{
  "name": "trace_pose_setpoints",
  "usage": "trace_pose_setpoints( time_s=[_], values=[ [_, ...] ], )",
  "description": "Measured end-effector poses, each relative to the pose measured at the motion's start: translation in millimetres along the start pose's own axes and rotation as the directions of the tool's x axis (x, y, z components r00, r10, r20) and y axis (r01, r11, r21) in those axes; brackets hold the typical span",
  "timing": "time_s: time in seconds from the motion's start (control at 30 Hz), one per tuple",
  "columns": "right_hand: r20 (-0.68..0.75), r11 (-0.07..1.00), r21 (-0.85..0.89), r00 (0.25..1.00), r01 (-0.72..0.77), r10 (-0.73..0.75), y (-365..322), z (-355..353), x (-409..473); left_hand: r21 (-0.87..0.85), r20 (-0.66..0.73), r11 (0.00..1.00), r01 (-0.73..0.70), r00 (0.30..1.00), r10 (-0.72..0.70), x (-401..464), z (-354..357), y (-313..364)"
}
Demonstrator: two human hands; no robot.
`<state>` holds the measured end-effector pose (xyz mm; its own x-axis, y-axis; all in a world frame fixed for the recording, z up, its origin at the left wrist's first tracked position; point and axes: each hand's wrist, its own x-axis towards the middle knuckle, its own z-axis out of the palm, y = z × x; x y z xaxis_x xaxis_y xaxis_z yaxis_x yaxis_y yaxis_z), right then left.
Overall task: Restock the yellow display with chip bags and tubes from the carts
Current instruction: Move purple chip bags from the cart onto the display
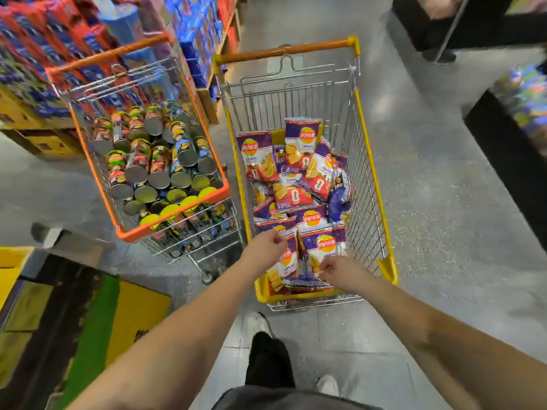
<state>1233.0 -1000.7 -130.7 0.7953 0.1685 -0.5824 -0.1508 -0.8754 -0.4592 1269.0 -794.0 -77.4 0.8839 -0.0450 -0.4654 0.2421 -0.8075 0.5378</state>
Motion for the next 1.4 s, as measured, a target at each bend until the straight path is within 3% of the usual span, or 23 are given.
trace_pose_setpoints(
  time_s=[0.27,0.57,0.77,0.9,0.97,1.03,1.17,1.27,1.4],
  values=[
    [0.168,0.937,-0.346,0.98,-0.043,0.107,6.6,37.0,67.3,0.345,0.309,0.937,-0.049,0.949,-0.064,124.7,37.2,-19.7],
    [0.244,0.856,-0.512,0.942,-0.076,0.23,9.7,57.7,106.4,0.496,0.337,0.866,0.064,0.905,-0.26,194.2,74.9,-45.1],
    [0.234,0.814,-0.573,0.933,-0.094,0.273,4.6,82.5,114.8,0.425,0.375,0.878,0.22,0.84,-0.392,208.3,89.4,-56.2],
    [0.181,0.823,-0.558,0.953,-0.104,0.243,5.7,83.5,118.7,0.555,0.397,0.826,0.101,0.84,-0.37,202.0,92.6,-56.4],
    [0.157,0.844,-0.525,0.961,-0.113,0.227,6.5,83.1,118.8,0.587,0.473,0.81,0.002,0.811,-0.345,201.7,89.9,-55.8],
    [0.12,0.861,-0.493,0.971,-0.124,0.209,9.7,80.2,117.3,0.569,0.538,0.818,-0.082,0.789,-0.295,197.1,85.5,-51.8],
    [0.053,0.871,-0.476,0.984,-0.125,0.17,14.0,59.2,110.4,0.57,0.54,0.803,-0.174,0.816,-0.206,180.3,74.8,-38.8],
    [0.038,0.88,-0.461,0.988,-0.115,0.149,24.8,30.8,95.6,0.588,0.484,0.774,-0.235,0.869,-0.104,162.9,71.3,-23.4],
    [0.023,0.885,-0.464,0.999,-0.027,0.042,32.2,-15.0,70.1,0.543,0.282,0.827,-0.144,0.959,-0.019,133.0,56.7,-0.5]
  ],
)
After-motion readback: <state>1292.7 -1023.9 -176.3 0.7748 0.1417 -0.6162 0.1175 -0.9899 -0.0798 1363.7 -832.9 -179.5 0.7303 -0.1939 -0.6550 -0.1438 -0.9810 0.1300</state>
